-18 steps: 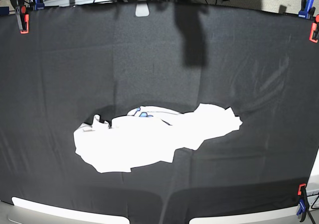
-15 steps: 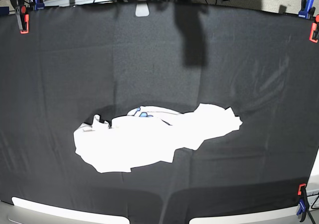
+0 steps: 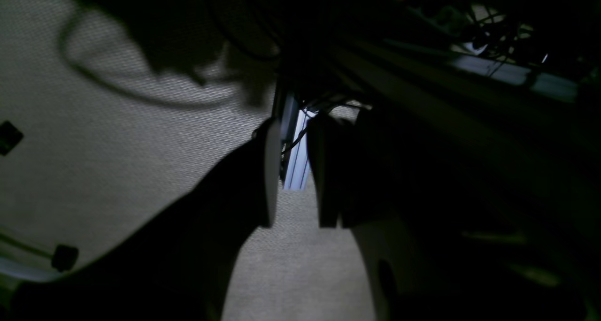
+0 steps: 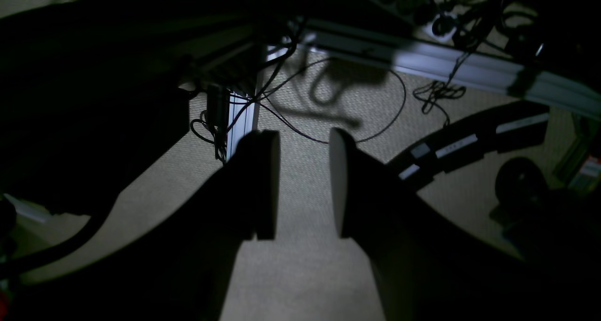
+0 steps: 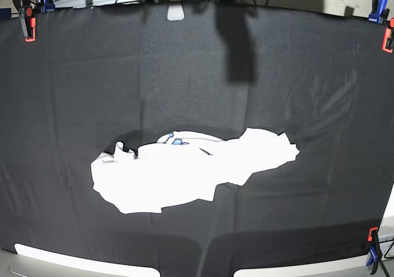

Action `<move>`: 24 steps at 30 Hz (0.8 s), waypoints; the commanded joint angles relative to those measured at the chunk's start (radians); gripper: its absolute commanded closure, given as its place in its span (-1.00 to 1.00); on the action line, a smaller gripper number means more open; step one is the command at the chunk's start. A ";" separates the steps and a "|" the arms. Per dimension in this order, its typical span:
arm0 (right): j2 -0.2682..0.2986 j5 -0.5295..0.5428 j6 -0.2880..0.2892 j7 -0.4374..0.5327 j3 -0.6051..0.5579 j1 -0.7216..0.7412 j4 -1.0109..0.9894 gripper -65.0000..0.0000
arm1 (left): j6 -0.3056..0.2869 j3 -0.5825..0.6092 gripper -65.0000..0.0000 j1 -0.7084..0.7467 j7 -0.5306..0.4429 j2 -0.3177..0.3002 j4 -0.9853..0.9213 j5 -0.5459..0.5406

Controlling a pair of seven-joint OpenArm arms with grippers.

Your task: Layout the t-shirt on the table in an organized manner, then fold the t-shirt properly

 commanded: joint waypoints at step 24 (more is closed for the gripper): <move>0.248 0.328 -0.036 -0.109 0.000 -0.695 1.035 0.44 | -0.126 -0.001 0.60 0.520 0.278 -0.054 0.963 -0.328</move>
